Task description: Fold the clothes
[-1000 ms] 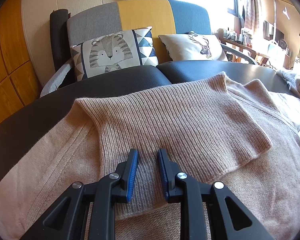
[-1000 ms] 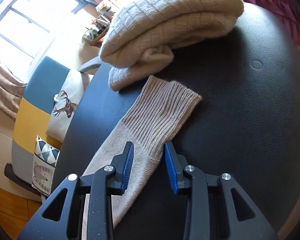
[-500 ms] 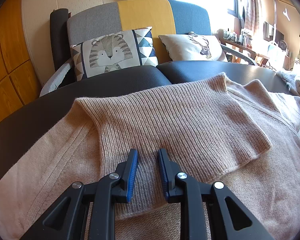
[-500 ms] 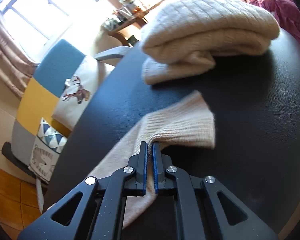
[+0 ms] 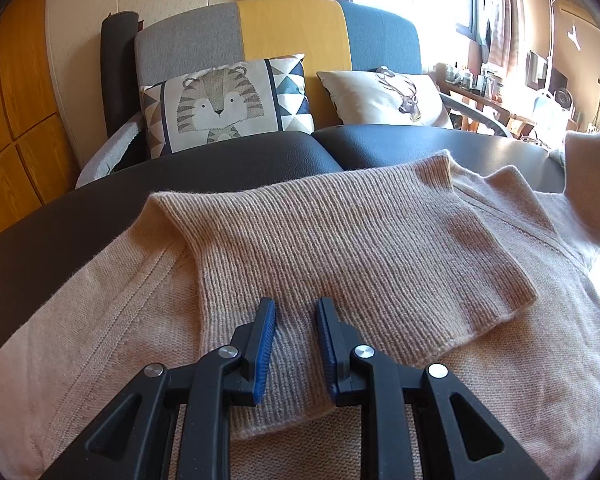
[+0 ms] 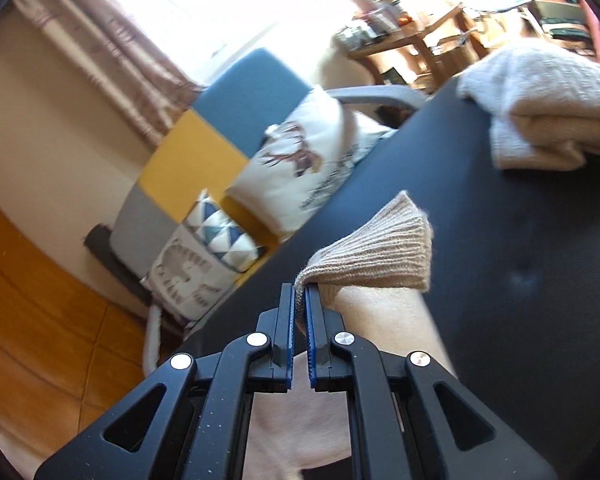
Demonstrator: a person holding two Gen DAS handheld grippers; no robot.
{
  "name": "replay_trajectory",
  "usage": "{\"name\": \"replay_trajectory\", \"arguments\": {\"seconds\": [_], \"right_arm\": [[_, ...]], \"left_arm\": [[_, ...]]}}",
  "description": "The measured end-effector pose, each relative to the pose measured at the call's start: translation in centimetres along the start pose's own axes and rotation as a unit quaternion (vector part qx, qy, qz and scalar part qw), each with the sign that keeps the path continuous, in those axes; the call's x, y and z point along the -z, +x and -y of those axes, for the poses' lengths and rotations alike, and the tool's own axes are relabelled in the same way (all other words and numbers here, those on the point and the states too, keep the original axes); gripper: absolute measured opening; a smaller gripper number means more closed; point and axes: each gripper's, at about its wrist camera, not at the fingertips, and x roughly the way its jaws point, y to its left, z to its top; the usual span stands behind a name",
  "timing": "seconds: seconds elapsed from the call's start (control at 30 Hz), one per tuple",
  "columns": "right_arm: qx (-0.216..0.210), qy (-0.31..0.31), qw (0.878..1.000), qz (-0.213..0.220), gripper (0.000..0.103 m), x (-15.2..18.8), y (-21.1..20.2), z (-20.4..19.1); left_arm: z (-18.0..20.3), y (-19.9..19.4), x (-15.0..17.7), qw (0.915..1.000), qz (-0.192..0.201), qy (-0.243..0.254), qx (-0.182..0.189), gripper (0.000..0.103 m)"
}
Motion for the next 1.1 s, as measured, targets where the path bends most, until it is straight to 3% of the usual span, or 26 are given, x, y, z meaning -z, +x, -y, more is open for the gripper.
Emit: {"name": "replay_trajectory", "arguments": {"seconds": [0.3,0.47,0.67,0.87,1.1], "right_arm": [[-0.084,-0.046,0.993,-0.074,0.005,6.7,4.7,-9.6],[-0.118,-0.063,0.984,-0.116,0.005,10.5,8.4,-14.1],[-0.138,-0.118,0.969,-0.167,0.005,15.7,12.3,-19.4],[-0.137,-0.177,0.947,-0.232,0.005,22.9,15.5,-21.8],[-0.118,-0.196,0.931,-0.284,0.005,28.0,17.0,-20.0]], "left_arm": [[-1.1,-1.4,-1.2,0.9991,0.002,-0.028,0.032,0.021],[-1.9,-2.9,-1.4,0.997,0.011,-0.052,0.055,0.021],[-3.0,-2.9,-0.3,0.9961,0.002,-0.065,0.059,0.021],[-4.5,-2.8,0.7,0.9931,-0.008,-0.098,0.064,0.021],[-5.5,-2.7,0.8,0.9905,0.0,-0.116,0.074,0.021]]}}
